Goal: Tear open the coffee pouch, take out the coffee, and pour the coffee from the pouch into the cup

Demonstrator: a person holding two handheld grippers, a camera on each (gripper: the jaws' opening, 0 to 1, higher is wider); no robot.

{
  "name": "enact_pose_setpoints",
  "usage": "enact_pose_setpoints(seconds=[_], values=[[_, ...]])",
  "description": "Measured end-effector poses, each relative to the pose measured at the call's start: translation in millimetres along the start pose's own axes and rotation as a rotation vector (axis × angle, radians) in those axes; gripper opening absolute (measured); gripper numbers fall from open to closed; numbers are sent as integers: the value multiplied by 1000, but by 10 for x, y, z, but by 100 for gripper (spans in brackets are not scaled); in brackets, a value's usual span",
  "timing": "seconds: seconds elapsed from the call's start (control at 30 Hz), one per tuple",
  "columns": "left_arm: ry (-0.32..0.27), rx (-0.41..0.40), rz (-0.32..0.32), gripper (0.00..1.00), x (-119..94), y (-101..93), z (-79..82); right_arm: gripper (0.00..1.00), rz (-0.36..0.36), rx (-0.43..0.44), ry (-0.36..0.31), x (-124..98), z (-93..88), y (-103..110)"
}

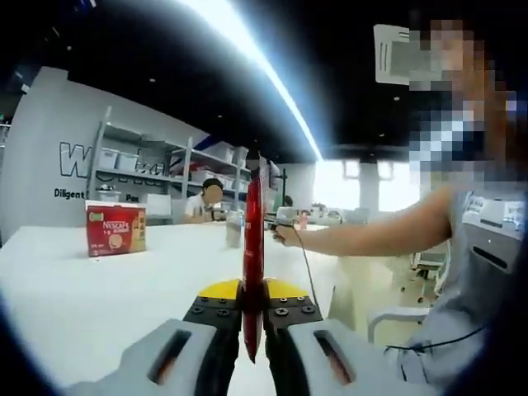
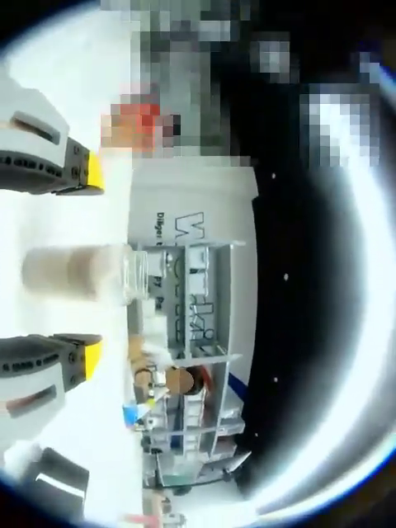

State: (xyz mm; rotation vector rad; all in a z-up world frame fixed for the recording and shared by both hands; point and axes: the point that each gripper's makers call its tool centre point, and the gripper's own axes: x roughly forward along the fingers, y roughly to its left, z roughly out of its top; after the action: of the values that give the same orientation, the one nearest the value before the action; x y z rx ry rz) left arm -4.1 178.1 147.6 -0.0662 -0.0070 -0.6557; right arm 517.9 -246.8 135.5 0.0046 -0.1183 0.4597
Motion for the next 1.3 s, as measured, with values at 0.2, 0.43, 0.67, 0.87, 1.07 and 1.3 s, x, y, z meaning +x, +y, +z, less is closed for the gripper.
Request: enact_pose_setpoints(seconds=[0.2, 0.43, 0.67, 0.87, 1.07, 1.3], values=[[12, -4, 31, 12, 7, 103, -27, 68, -18, -18, 24, 210, -78, -98], [12, -19, 51, 12, 24, 194, -15, 70, -26, -14, 32, 383, -170, -204], [31, -22, 62, 12, 72, 237, -79, 74, 5, -60, 56, 618, -217, -157], [54, -23, 63, 12, 119, 243, -154, 75, 27, -93, 59, 814, -150, -69], [54, -32, 69, 12, 139, 275, -168, 73, 22, -103, 69, 965, -122, -49], [58, -36, 62, 12, 184, 267, -193, 70, -6, -85, 74, 984, -124, -105]])
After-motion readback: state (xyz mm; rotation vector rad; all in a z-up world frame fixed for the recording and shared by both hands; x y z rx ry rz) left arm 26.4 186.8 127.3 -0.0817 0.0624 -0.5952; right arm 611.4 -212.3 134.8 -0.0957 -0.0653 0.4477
